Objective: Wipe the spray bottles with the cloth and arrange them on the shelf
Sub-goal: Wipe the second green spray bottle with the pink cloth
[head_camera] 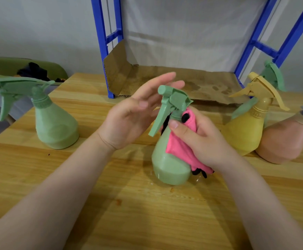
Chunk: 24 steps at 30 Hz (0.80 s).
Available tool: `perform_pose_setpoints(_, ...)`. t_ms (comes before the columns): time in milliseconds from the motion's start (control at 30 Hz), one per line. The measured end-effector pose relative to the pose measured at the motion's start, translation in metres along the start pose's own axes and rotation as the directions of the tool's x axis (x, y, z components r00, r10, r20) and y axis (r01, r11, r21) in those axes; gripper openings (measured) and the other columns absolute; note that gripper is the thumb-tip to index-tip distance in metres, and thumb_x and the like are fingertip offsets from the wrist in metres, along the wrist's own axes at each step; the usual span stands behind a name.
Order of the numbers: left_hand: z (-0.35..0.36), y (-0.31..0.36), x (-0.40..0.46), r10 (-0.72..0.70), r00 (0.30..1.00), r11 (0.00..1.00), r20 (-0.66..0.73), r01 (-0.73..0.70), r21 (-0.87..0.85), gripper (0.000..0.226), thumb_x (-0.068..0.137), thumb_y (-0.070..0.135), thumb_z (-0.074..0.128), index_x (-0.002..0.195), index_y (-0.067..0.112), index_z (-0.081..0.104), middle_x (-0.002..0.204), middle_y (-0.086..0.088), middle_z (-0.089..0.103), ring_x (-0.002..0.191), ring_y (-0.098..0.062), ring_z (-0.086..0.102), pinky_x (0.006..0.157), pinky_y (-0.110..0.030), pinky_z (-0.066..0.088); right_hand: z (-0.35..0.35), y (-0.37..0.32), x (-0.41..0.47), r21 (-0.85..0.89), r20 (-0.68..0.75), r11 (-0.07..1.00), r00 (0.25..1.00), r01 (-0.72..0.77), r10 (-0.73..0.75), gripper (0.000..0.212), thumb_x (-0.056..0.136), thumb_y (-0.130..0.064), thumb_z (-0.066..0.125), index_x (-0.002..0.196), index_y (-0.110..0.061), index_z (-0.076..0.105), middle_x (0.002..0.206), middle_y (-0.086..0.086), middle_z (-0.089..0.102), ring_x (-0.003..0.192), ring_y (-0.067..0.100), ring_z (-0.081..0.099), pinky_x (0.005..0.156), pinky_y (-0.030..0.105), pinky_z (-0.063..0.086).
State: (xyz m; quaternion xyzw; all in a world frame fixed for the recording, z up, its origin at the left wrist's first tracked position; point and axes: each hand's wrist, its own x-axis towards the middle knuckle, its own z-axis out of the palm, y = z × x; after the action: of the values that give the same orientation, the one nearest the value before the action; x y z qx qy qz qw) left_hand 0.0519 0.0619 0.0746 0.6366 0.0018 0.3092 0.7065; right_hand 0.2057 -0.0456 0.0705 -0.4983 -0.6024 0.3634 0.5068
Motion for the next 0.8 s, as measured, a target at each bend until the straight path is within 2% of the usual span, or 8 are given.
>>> perform_pose_setpoints(100,-0.001,0.003,-0.002,0.042,0.999,0.993,0.019,-0.044,0.111,0.063,0.084,-0.015,0.036,0.139,0.013,0.041,0.141,-0.003,0.054,0.131,-0.022,0.049,0.09,-0.028,0.052,0.002,-0.004,-0.004,0.114,0.099,0.992,0.994,-0.046,0.035,0.021,0.088,-0.027,0.058,0.108,-0.02,0.06,0.086,-0.014,0.072,0.08,0.002,0.068,0.07,0.017,0.051)
perform_pose_setpoints(233,0.0,0.006,-0.006,0.005,0.993,0.991,0.121,-0.021,0.135,0.047,0.094,0.007,0.054,0.14,0.014,0.043,0.139,-0.008,0.053,0.106,-0.018,0.062,0.065,-0.022,0.055,0.003,-0.005,-0.006,0.174,0.17,0.981,0.984,-0.084,0.054,0.023,0.092,-0.025,0.06,0.113,-0.015,0.062,0.1,0.006,0.074,0.088,0.02,0.07,0.078,0.031,0.058)
perform_pose_setpoints(333,-0.008,0.005,-0.006,0.007,0.992,0.983,0.129,-0.03,0.182,0.046,0.091,0.028,0.066,0.135,0.02,0.054,0.127,-0.007,0.06,0.106,-0.052,0.055,0.074,-0.073,0.048,0.004,-0.001,-0.003,0.193,0.201,0.973,0.976,-0.126,0.086,0.032,0.091,-0.024,0.062,0.117,-0.005,0.06,0.11,0.021,0.07,0.092,0.028,0.069,0.081,0.041,0.057)
perform_pose_setpoints(400,-0.011,0.004,-0.006,0.016,0.991,0.981,0.13,-0.04,0.187,0.042,0.086,0.031,0.07,0.126,0.023,0.062,0.115,0.002,0.065,0.114,-0.054,0.051,0.077,-0.087,0.031,0.007,0.0,-0.003,0.206,0.251,0.967,0.963,-0.151,0.096,0.037,0.091,-0.026,0.065,0.117,0.0,0.058,0.109,0.024,0.068,0.094,0.029,0.068,0.081,0.041,0.056)
perform_pose_setpoints(533,-0.007,0.001,-0.005,0.032,0.996,0.984,0.089,-0.047,0.173,0.027,0.077,0.04,0.079,0.098,0.026,0.069,0.094,-0.004,0.061,0.081,-0.064,0.047,0.066,-0.083,0.033,0.01,-0.001,-0.004,0.201,0.302,0.962,0.946,-0.185,0.119,0.027,0.094,-0.018,0.057,0.115,-0.001,0.059,0.106,0.011,0.072,0.095,0.019,0.071,0.08,0.028,0.055)
perform_pose_setpoints(667,-0.005,-0.001,-0.003,0.043,0.999,0.981,0.018,-0.046,0.189,0.025,0.078,0.04,0.078,0.095,0.025,0.067,0.087,0.0,0.059,0.075,-0.063,0.047,0.066,-0.087,0.027,0.009,0.002,-0.002,-0.021,0.258,0.991,0.957,-0.133,0.134,0.037,0.089,-0.029,0.066,0.118,-0.007,0.061,0.109,0.007,0.072,0.1,0.02,0.07,0.086,0.033,0.057)
perform_pose_setpoints(733,-0.003,-0.001,-0.002,0.084,0.996,0.978,-0.035,-0.076,0.194,0.023,0.08,0.037,0.077,0.097,0.024,0.066,0.089,0.008,0.06,0.078,-0.039,0.058,0.08,-0.078,0.039,0.008,0.003,-0.001,-0.083,0.233,0.989,0.962,-0.124,0.14,0.039,0.087,-0.034,0.067,0.119,-0.011,0.061,0.1,-0.006,0.071,0.095,0.011,0.068,0.081,0.027,0.054)
perform_pose_setpoints(800,0.0,-0.001,0.0,0.124,0.987,0.976,-0.099,-0.103,0.19,0.022,0.08,0.033,0.076,0.097,0.024,0.066,0.088,0.013,0.06,0.079,-0.009,0.058,0.076,-0.041,0.055,0.008,0.006,0.0,-0.089,0.204,0.99,0.971,-0.106,0.123,0.04,0.086,-0.033,0.067,0.123,-0.021,0.059,0.1,-0.001,0.071,0.096,0.014,0.067,0.084,0.034,0.056)
